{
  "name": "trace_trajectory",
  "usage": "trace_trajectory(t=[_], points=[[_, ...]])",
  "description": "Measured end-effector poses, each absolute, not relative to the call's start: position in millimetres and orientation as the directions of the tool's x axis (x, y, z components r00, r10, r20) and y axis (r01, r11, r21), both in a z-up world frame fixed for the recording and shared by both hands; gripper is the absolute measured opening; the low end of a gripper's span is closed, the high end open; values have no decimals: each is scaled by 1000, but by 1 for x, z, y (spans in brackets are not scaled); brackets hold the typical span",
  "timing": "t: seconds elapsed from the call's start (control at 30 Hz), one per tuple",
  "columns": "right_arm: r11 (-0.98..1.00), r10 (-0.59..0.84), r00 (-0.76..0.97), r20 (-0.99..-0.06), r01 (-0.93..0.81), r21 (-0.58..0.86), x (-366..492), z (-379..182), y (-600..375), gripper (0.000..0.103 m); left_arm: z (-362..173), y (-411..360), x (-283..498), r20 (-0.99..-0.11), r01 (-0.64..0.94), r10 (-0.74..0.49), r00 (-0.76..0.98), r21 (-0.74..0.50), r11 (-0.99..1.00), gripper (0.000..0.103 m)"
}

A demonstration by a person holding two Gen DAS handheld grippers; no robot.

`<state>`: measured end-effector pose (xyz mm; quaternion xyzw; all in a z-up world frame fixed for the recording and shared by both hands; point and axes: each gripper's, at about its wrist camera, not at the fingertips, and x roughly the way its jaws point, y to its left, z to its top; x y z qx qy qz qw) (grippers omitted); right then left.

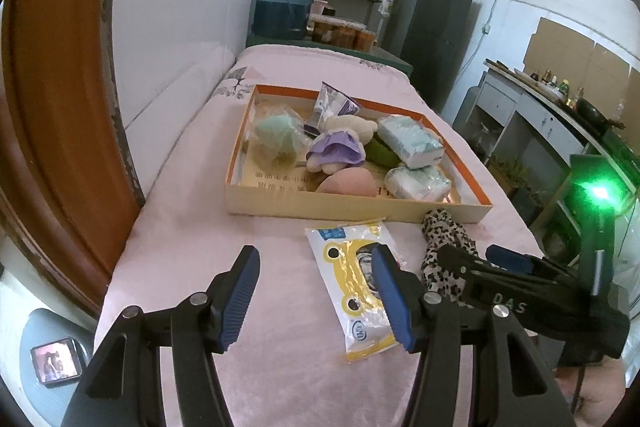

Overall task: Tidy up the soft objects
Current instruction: 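Grasp the cartoon-girl wipes pack with the left gripper while the right grasps the leopard-print cloth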

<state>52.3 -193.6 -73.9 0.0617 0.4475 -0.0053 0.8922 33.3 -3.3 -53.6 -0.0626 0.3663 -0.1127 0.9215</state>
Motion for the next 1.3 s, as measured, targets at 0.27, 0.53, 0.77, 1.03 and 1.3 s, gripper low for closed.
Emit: trace_trajectory(t=[0.27, 0.53, 0.77, 1.03, 1.3], points=[[994, 74, 572, -817, 27, 109, 59, -89, -190, 42, -65, -10, 40, -684, 170, -261, 681, -199, 965, 58], [991, 117, 578, -807, -17, 132, 55, -89, -191, 23, -83, -15, 47, -708, 166, -295, 641, -247, 955, 58], [983, 160, 577, -801, -21, 181, 49, -91, -200, 22, -105, -21, 53, -728, 133, -302, 615, -282, 950, 63], [976, 187, 587, -788, -19, 217, 47, -92, -203, 23, -109, -31, 58, -719, 161, -338, 608, -305, 939, 43], [970, 207, 587, -783, -17, 244, 44, -92, -208, 23, -103, -34, 57, -679, 179, -412, 608, -388, 904, 15]])
